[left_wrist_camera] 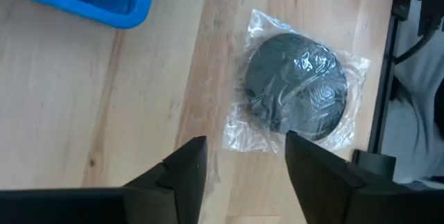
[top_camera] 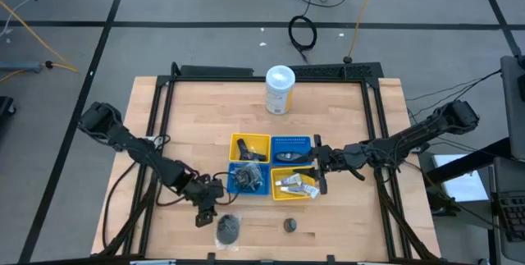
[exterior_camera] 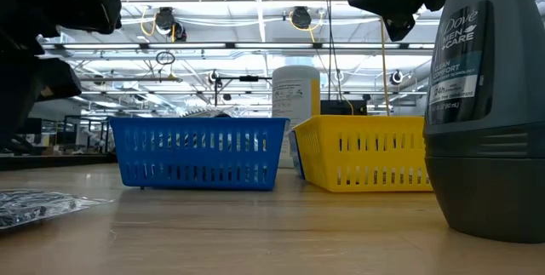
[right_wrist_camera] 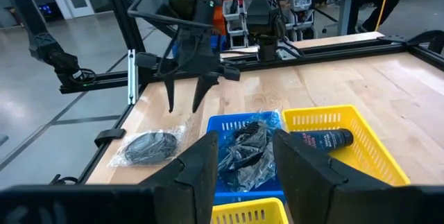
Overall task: Pick & Place Travel size toiletries
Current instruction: Put the black hairbrush into the bottom blue bin
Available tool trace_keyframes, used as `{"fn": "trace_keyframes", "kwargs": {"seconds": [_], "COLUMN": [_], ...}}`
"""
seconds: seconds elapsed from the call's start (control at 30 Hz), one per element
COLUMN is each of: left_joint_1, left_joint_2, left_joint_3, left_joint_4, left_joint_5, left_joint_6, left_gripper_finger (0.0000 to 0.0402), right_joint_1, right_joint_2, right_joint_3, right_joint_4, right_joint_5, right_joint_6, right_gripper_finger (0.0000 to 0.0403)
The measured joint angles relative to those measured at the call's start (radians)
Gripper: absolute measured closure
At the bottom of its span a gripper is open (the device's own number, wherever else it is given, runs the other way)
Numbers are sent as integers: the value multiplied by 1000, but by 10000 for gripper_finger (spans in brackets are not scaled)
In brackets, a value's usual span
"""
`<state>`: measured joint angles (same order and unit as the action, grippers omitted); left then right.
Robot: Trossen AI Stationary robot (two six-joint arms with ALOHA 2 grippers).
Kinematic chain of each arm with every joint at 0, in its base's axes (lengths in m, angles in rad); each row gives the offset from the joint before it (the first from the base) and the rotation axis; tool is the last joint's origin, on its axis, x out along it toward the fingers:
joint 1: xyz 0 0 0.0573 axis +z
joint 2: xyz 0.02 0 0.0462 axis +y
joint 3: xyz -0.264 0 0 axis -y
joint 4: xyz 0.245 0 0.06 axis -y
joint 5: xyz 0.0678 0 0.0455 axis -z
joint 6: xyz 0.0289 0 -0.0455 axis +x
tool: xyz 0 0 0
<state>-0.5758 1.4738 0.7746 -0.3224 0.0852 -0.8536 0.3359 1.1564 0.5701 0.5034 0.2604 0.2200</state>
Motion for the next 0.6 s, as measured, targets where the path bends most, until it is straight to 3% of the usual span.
{"fn": "trace_keyframes", "kwargs": {"seconds": [0.2, 0.37, 0.6], "left_joint_1": [12, 28, 50], "left_joint_2": [0, 0, 0], "left_joint_3": [-84, -228, -366], "left_joint_4": [61, 341, 602], "left_joint_5": [51, 132, 147], "left_joint_6": [-66, -114, -201], "left_gripper_finger": [193, 203, 220], "right_joint_1": [0, 0, 0], "right_joint_2": [0, 0, 0], "right_joint_3": [0, 0, 0], "right_joint_4": [0, 0, -1], "right_joint_5": [0, 0, 0], "right_joint_6": [-1, -3, 1], "right_gripper_finger": [273, 273, 273]}}
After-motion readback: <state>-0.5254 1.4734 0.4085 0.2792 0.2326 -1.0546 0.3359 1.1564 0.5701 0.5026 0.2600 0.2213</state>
